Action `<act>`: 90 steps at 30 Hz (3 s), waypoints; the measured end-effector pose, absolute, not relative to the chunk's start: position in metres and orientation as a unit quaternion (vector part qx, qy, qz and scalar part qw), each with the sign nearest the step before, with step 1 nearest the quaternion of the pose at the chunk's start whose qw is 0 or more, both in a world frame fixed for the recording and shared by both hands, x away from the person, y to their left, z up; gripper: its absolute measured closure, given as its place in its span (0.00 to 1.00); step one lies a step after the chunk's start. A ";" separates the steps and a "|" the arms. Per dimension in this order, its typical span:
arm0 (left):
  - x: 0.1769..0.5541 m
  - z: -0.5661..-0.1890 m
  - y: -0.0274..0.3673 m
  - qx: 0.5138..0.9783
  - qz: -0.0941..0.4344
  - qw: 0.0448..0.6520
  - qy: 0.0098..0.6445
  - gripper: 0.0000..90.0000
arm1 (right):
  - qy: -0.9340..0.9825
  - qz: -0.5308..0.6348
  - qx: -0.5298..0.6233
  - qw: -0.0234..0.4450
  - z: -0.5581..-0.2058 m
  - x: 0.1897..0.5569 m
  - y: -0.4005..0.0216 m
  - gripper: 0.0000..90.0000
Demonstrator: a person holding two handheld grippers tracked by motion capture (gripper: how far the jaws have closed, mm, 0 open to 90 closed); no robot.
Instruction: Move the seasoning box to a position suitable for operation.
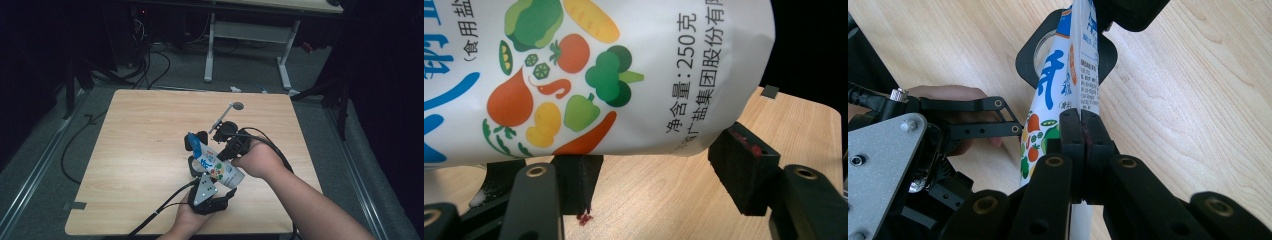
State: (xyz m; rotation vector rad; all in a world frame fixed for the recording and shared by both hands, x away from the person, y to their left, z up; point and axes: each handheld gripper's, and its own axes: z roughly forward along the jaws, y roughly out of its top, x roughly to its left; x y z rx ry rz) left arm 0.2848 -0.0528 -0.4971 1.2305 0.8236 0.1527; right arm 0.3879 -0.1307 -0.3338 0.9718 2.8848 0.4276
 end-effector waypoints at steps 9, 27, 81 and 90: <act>0.284 -0.498 -0.053 0.562 0.072 0.734 0.374 0.44 | 0.938 0.136 0.318 0.030 -0.334 0.388 -0.129 1.00; 0.284 -0.498 -0.055 0.557 0.071 0.736 0.377 0.44 | 0.939 0.135 0.316 0.033 -0.335 0.388 -0.128 1.00; 0.284 -0.496 -0.055 0.555 0.069 0.737 0.379 0.45 | 0.940 0.135 0.311 0.031 -0.335 0.390 -0.124 1.00; 0.283 -0.496 -0.055 0.554 0.069 0.739 0.378 0.45 | 0.941 0.134 0.310 0.030 -0.335 0.390 -0.124 1.00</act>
